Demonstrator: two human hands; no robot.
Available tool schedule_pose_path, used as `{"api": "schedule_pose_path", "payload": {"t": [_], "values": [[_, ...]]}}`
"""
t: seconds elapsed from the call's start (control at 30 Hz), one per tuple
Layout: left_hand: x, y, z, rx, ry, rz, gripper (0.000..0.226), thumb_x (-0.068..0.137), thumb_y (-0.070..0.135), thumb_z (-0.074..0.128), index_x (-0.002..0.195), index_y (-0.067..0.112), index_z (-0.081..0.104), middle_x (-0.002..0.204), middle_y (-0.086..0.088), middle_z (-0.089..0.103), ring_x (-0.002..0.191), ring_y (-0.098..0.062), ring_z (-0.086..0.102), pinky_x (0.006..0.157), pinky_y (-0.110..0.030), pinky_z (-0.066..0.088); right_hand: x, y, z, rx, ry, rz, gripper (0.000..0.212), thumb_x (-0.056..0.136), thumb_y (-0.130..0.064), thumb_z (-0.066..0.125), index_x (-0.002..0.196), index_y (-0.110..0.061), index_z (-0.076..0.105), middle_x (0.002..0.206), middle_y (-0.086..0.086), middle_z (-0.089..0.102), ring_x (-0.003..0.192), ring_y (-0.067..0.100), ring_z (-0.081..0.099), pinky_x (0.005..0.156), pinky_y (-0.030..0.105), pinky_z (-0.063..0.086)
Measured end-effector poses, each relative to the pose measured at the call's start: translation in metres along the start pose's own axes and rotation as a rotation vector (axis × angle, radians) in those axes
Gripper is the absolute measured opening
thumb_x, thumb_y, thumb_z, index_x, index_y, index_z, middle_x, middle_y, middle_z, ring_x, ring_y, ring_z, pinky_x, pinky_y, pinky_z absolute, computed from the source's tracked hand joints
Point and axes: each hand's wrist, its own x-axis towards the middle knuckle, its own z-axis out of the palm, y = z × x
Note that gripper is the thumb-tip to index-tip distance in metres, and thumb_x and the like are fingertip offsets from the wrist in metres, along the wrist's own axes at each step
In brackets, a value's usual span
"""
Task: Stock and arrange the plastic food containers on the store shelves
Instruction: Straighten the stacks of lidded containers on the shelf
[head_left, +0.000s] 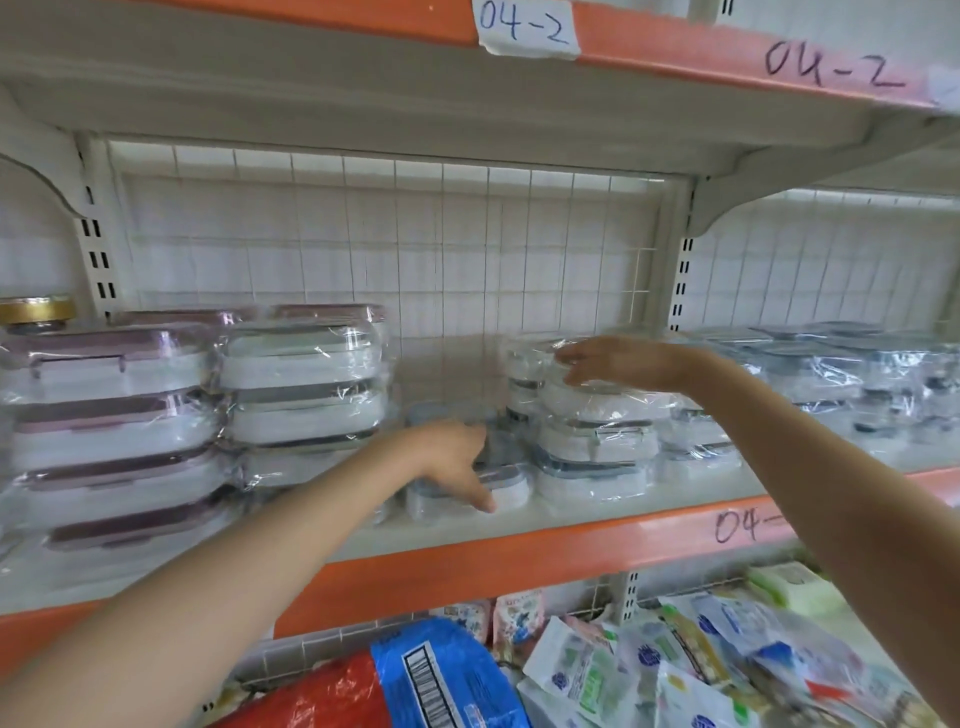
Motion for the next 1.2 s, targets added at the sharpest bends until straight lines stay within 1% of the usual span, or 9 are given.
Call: {"api": "schedule_pose_path", "payload": {"t": [0.1,0.23,0.4,0.5,0.57,0.7,0.8,1.0,1.2], "values": [[0.001,-0.004,0.001,-0.097,0.069,0.001,0.086,0.077,0.043,0.074,0.14,0.007,0.029,0.139,-0.012,0.039,0.128,-0.026,0.038,0.093,-0.028,0.036,-0.001,0.006,-0.005,-0.029,-0.051,-0.073,0.055,0.094,-0.036,0.05,0.144,-0.021,0.034,0.151,0.001,0.032,0.137,0.019,0.029,0.109,0.023,0.017],[-0.004,-0.004,-0.016,-0.282,0.295,0.002,0.083,0.073,0.039,0.077,0.136,0.016,0.028,0.132,-0.006,0.029,0.125,-0.022,0.034,0.088,-0.027,0.034,-0.004,0.018,-0.008,-0.013,0.046,-0.051,0.07,0.078,-0.061,0.053,0.141,-0.034,0.038,0.149,-0.001,0.034,0.136,0.021,0.032,0.115,0.043,0.022],[0.016,-0.009,-0.038,-0.116,0.607,-0.061,0.078,0.076,0.029,0.07,0.139,0.01,0.027,0.132,-0.01,0.031,0.125,-0.028,0.033,0.102,-0.033,0.029,-0.005,0.02,-0.003,-0.018,0.097,-0.076,0.078,0.068,-0.068,0.051,0.138,-0.035,0.042,0.143,-0.003,0.041,0.13,0.018,0.037,0.111,0.038,0.026],[0.038,-0.013,-0.037,-0.017,0.508,-0.208,0.075,0.08,0.032,0.061,0.14,0.004,0.027,0.137,-0.016,0.031,0.13,-0.034,0.03,0.114,-0.045,0.018,-0.003,0.023,0.001,-0.067,0.128,-0.125,0.07,0.077,-0.061,0.053,0.139,-0.03,0.042,0.139,-0.002,0.042,0.118,0.01,0.035,0.1,0.029,0.025],[0.05,-0.013,-0.034,-0.008,0.413,-0.271,0.066,0.083,0.027,0.059,0.137,0.002,0.031,0.139,-0.018,0.033,0.132,-0.034,0.029,0.115,-0.047,0.017,-0.002,0.025,0.003,-0.112,0.127,-0.101,0.068,0.08,-0.061,0.052,0.14,-0.033,0.039,0.141,0.0,0.038,0.127,0.016,0.034,0.107,0.036,0.025],[0.065,-0.016,-0.028,-0.049,0.331,-0.242,0.038,0.087,0.012,0.052,0.125,0.008,0.049,0.131,-0.01,0.05,0.122,-0.029,0.044,0.105,-0.042,0.031,0.003,0.027,0.004,-0.176,0.121,-0.025,0.07,0.078,-0.067,0.049,0.141,-0.039,0.034,0.144,0.004,0.032,0.136,0.028,0.027,0.112,0.049,0.022],[0.07,-0.022,-0.018,-0.084,0.314,-0.22,0.043,0.089,0.007,0.047,0.132,0.012,0.05,0.134,-0.007,0.048,0.118,-0.029,0.049,0.1,-0.042,0.038,0.006,0.023,0.003,-0.213,0.088,0.001,0.078,0.073,-0.075,0.04,0.142,-0.039,0.033,0.148,0.004,0.029,0.137,0.028,0.024,0.113,0.05,0.021],[0.055,-0.026,0.001,0.04,0.468,-0.214,0.047,0.093,0.026,0.053,0.136,0.011,0.04,0.137,-0.01,0.036,0.126,-0.033,0.036,0.103,-0.042,0.031,0.003,0.01,0.008,-0.305,0.103,0.081,0.078,0.076,-0.074,0.038,0.145,-0.041,0.024,0.152,0.004,0.024,0.141,0.029,0.02,0.114,0.052,0.017],[0.031,-0.031,0.029,-0.012,0.688,0.003,0.051,0.09,0.024,0.052,0.135,0.005,0.035,0.136,-0.013,0.036,0.126,-0.03,0.035,0.105,-0.035,0.025,0.004,-0.004,0.017,-0.429,0.166,0.172,0.059,0.093,-0.059,0.028,0.147,-0.042,0.012,0.157,-0.01,0.011,0.143,0.023,0.009,0.113,0.046,0.007]]}}
